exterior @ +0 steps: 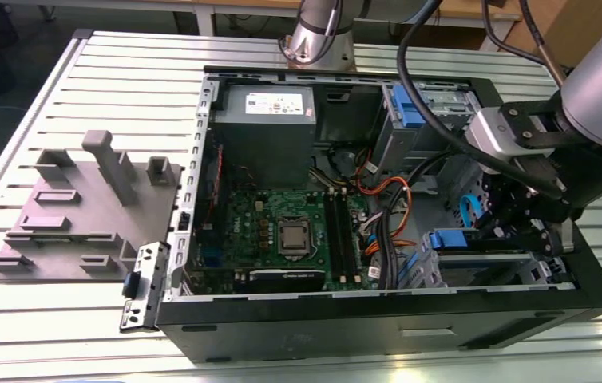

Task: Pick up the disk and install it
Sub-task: 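Insert the first disk wire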

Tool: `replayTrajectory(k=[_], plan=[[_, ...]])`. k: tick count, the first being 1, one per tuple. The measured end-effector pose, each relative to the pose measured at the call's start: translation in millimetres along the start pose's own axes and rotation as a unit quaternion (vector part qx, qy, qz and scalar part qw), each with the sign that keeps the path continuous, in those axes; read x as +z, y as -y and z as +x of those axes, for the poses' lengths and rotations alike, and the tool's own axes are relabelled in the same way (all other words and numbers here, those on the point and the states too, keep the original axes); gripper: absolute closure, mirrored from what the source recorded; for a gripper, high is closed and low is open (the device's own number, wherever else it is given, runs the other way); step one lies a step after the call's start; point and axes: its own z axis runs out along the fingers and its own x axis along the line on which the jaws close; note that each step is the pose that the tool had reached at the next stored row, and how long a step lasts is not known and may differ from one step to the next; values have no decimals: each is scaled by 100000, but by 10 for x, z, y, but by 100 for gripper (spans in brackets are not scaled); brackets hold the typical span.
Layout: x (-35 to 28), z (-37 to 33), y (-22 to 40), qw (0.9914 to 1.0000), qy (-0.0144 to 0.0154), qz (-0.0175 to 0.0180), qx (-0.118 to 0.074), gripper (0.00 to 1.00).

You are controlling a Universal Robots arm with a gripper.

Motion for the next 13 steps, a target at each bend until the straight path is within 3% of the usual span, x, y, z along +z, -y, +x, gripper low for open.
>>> replayTrajectory(k=[9, 10, 13], plan=[[7, 0, 0, 100000, 50, 8, 0, 83], [6, 1, 0, 100000, 41, 6, 1, 77], [3, 0, 0, 100000, 20, 3, 2, 77]])
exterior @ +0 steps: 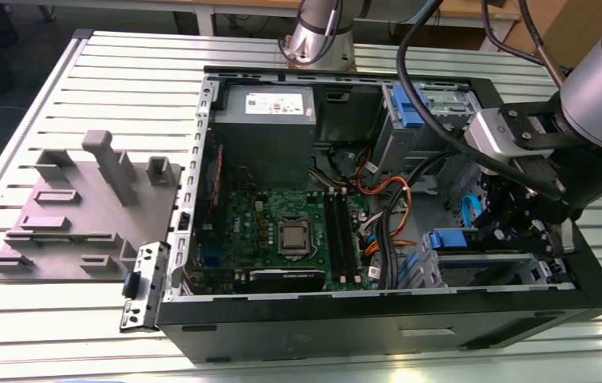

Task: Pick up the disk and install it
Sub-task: 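Insert the first disk wire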

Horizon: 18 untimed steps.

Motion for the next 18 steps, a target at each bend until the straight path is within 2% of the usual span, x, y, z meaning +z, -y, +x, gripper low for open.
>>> replayTrajectory(k=[3, 8, 12, 14, 18], plan=[[-34, -2, 2, 100000, 1, 0, 2, 77], [-155, -10, 7, 100000, 28, 1, 0, 77], [-224, -15, 11, 100000, 42, 2, 2, 77], [-227, -15, 11, 100000, 153, 11, 7, 77], [-228, -16, 11, 100000, 171, 10, 7, 77]])
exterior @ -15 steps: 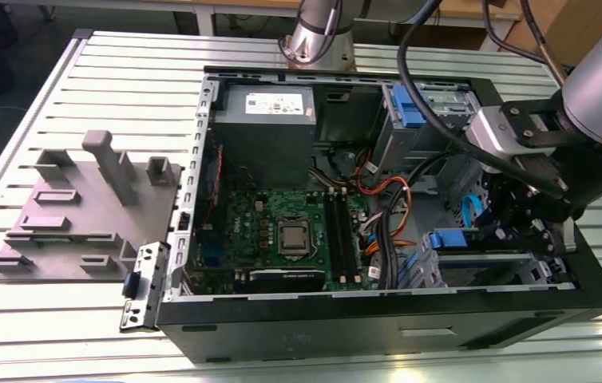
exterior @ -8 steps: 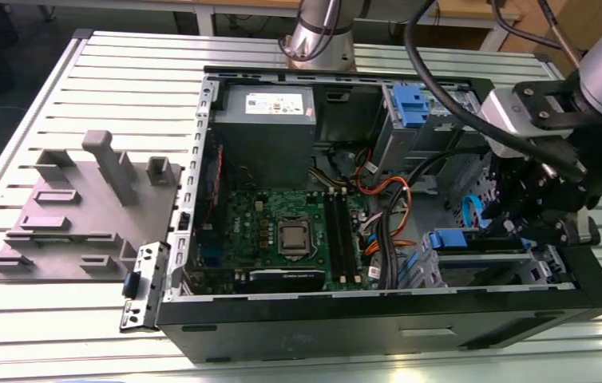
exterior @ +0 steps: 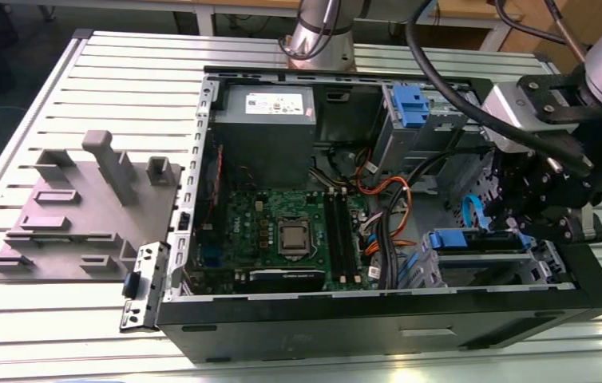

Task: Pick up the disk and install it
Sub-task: 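Insert the first disk wire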

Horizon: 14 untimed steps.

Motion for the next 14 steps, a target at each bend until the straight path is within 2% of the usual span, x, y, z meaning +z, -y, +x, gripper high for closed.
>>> replayTrajectory(k=[1, 4, 5, 9, 14], plan=[[0, 0, 1, 100000, 6, -171, 4, 77], [6, 1, 11, 99961, 152, -2789, 205, 77], [6, 1, 12, 99951, 175, -3125, 234, 77], [5, 1, 12, 99947, 183, -3237, 238, 77], [-57, -3, 15, 99947, 183, -3238, 239, 77]])
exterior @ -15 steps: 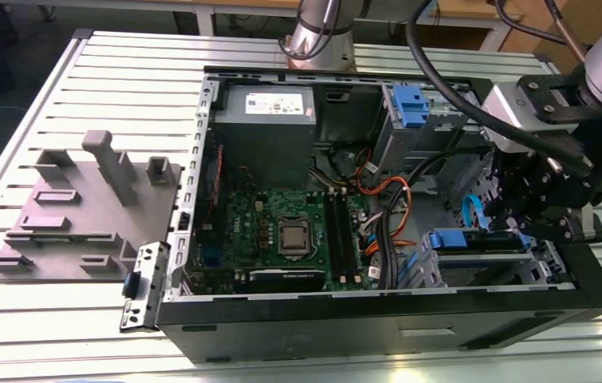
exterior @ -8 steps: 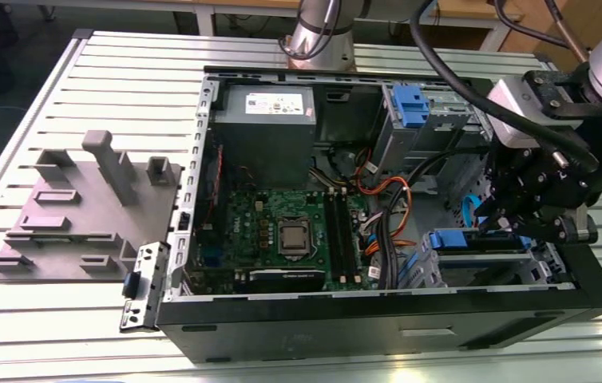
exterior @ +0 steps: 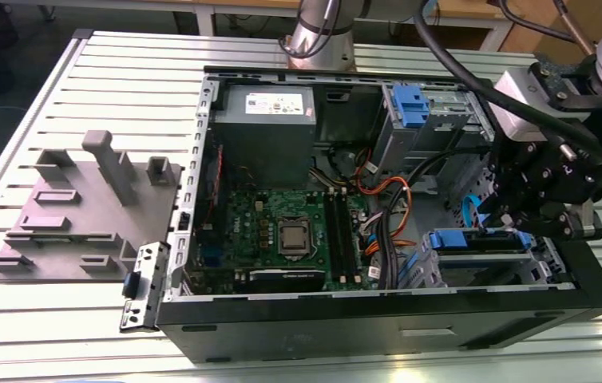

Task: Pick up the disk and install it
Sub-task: 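Insert the first disk wire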

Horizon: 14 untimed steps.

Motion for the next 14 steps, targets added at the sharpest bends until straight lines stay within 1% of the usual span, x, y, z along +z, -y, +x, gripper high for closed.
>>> replayTrajectory(k=[5, 7, 11, 14], plan=[[-1, -1, 0, 100000, -1, -4, 0, 77], [-2, -1, 1, 100000, 3, -226, 9, 77], [-1, 0, 1, 100000, 10, -238, 89, 77], [-1, 0, 4, 99990, 37, -133, 1440, 77]])
